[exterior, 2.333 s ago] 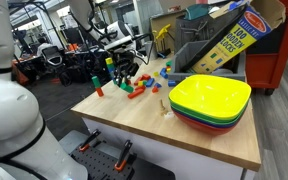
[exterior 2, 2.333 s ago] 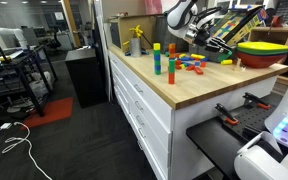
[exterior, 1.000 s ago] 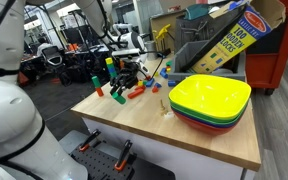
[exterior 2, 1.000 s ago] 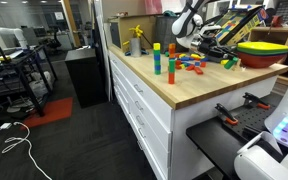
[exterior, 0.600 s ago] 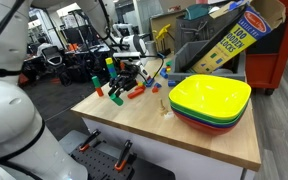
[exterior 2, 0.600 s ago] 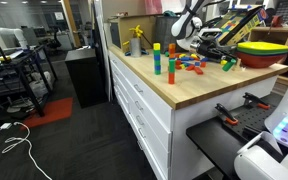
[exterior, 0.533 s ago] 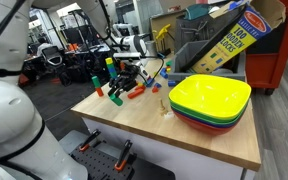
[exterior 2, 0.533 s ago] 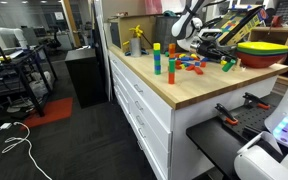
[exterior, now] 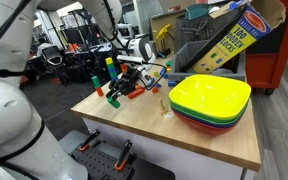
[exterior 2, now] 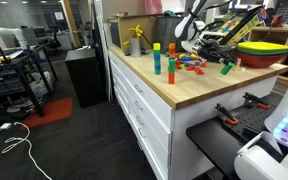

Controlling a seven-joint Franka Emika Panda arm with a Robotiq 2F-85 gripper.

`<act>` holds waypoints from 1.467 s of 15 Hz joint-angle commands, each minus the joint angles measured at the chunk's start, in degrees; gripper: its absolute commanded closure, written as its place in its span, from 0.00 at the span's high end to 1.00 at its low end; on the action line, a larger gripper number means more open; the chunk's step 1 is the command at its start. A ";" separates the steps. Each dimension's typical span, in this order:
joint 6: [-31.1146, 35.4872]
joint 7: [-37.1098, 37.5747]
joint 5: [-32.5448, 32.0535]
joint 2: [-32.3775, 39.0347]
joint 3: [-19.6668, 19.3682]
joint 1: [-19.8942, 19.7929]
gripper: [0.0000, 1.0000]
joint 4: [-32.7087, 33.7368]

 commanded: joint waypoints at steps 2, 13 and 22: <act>-1.71 -1.45 2.77 1.33 -0.98 -0.74 0.08 1.37; -0.84 -0.22 2.59 2.43 -1.54 -0.07 0.08 0.76; -1.41 0.45 2.38 3.19 -1.50 0.53 0.08 1.72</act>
